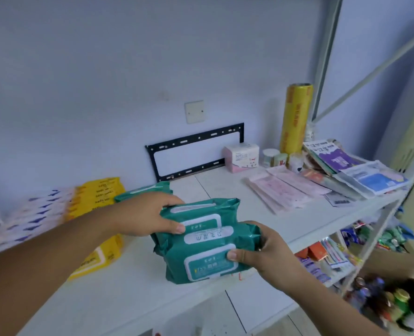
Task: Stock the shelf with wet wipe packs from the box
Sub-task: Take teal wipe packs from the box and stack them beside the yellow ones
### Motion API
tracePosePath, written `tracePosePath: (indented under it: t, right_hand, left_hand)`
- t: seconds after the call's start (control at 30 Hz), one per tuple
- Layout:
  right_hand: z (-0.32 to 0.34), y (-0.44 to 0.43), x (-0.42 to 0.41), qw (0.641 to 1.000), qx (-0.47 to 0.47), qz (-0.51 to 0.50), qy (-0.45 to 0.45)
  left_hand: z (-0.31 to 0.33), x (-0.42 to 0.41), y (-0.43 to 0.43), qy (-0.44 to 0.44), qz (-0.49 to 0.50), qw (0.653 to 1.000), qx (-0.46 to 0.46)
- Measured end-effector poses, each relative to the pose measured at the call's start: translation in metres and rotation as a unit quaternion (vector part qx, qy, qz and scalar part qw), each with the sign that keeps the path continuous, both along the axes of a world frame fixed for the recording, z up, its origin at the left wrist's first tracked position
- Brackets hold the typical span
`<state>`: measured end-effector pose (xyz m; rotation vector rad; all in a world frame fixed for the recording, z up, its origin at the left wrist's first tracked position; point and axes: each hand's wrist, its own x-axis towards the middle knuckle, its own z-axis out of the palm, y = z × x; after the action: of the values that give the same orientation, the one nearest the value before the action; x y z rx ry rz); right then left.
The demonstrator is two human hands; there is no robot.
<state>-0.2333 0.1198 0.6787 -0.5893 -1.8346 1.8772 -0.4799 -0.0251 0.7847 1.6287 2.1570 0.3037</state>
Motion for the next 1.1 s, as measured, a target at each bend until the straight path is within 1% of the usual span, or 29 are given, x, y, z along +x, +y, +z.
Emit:
tracePosePath:
  t: [0.07,0.2,0.3,0.4,0.6,0.73,0.83,0.93,1.03,1.1]
  right_hand:
    - [-0.014,-0.013,-0.034,1.0,-0.012,-0.002,-0.01]
    - [-0.041,-0.031,-0.09,0.999,-0.017,-0.003,-0.032]
    - [-0.053,-0.032,-0.118,0.998,-0.005,0.0,-0.056]
    - [-0.06,-0.026,-0.139,0.997,0.003,0.004,-0.078]
    - [-0.075,-0.002,-0.178,0.995,0.017,0.026,-0.099]
    - [-0.085,0.015,-0.203,0.995,0.003,0.04,-0.089]
    - [-0.087,0.022,-0.216,0.996,-0.017,0.055,-0.074]
    - [-0.088,0.024,-0.226,0.994,-0.02,0.076,-0.07]
    - [-0.091,0.025,-0.235,0.994,-0.024,0.087,-0.067]
    - [-0.093,0.025,-0.24,0.993,-0.027,0.092,-0.07]
  left_hand:
    - [-0.014,-0.032,-0.014,0.003,0.007,1.0,-0.007]
    - [-0.045,-0.086,-0.032,-0.033,0.039,0.998,-0.021]
    - [-0.065,-0.114,-0.035,-0.055,0.054,0.997,-0.024]
    - [-0.077,-0.131,-0.03,-0.059,0.067,0.996,-0.028]
    - [-0.091,-0.157,-0.011,-0.039,0.086,0.995,-0.041]
    - [-0.098,-0.17,0.002,-0.016,0.116,0.992,-0.055]
    - [-0.1,-0.177,0.005,-0.017,0.127,0.99,-0.06]
    - [-0.101,-0.186,0.003,-0.014,0.131,0.988,-0.084]
    - [-0.102,-0.191,0.0,0.007,0.129,0.986,-0.106]
    - [-0.103,-0.192,-0.001,0.017,0.128,0.986,-0.102]
